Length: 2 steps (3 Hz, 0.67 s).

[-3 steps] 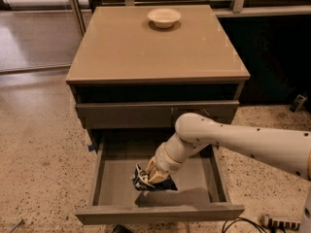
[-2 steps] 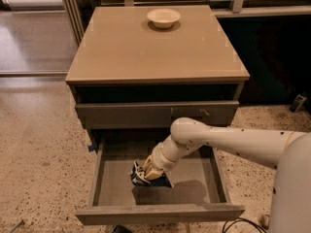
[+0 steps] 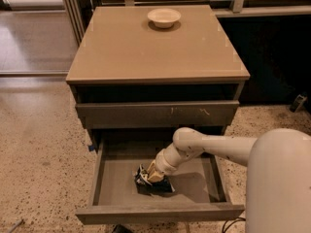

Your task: Place blue chip bag into middle drawer

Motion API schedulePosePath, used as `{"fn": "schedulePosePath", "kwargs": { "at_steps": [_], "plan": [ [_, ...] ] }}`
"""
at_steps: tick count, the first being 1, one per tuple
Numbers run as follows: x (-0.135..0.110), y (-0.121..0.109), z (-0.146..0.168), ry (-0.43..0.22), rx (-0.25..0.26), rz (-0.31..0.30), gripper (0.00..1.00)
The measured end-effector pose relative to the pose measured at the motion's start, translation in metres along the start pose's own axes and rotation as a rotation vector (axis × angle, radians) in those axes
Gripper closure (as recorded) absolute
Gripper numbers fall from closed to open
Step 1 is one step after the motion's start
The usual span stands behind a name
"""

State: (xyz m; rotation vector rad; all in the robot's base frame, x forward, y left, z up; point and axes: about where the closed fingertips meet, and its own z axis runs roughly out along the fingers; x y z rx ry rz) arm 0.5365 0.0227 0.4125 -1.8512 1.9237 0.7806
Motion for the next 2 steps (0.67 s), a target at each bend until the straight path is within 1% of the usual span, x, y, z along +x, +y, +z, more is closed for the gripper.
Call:
{"fn": "schedulePosePath", "kwargs": {
  "at_steps": [1, 2],
  "plan": [
    [0.0129, -0.0026, 0.0149, 0.037, 0.01, 0.035, 1.0],
    [0.013, -0.0029, 0.0152, 0.037, 0.011, 0.037, 0.81]
  ]
}}
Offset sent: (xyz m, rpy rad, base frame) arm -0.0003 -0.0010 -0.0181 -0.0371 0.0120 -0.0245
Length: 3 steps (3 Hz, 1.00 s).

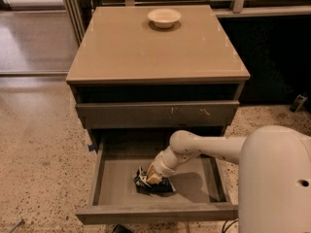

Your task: Place blue chip bag into middle drawer

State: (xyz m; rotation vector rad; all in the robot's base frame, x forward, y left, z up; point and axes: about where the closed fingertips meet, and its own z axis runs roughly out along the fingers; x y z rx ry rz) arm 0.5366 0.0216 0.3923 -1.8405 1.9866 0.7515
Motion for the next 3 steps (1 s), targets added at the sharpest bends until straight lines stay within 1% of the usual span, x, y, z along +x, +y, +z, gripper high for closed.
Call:
{"fn": "schedulePosePath", "kwargs": {
  "at_steps": [1, 2, 3],
  "plan": [
    [0.0, 0.0, 0.0001, 0.0, 0.0, 0.0, 0.58],
    [0.0, 0.0001, 0.0001, 0.0, 0.0, 0.0, 0.27],
    [0.0, 0.0001, 0.0001, 0.0, 0.0, 0.0, 0.0]
  ]
}}
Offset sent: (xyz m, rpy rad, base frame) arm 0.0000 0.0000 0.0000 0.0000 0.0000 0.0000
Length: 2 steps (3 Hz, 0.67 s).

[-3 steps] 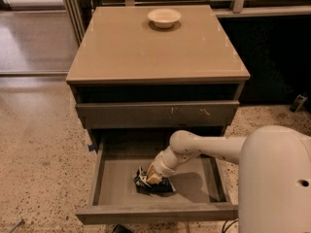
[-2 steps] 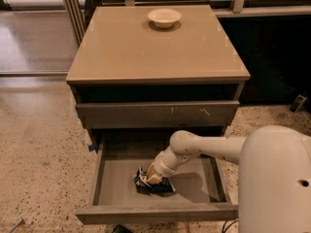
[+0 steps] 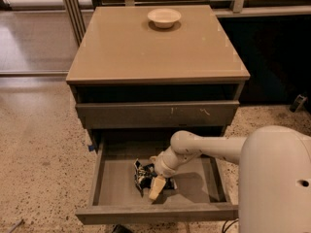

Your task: Place blue chip bag into middle drawer

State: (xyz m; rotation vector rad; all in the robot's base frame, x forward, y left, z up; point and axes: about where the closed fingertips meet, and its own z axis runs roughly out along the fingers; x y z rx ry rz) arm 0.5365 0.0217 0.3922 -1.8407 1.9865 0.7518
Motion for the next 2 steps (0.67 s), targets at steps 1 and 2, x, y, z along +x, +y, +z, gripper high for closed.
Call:
{"fn": "schedulePosePath", "kwargs": {
  "at_steps": [1, 2],
  "plan": [
    [0.0, 0.0, 0.0, 0.0, 0.0, 0.0, 0.0],
    [-0.012, -0.001, -0.031, 0.027, 0.031, -0.038, 0.0]
  ]
}}
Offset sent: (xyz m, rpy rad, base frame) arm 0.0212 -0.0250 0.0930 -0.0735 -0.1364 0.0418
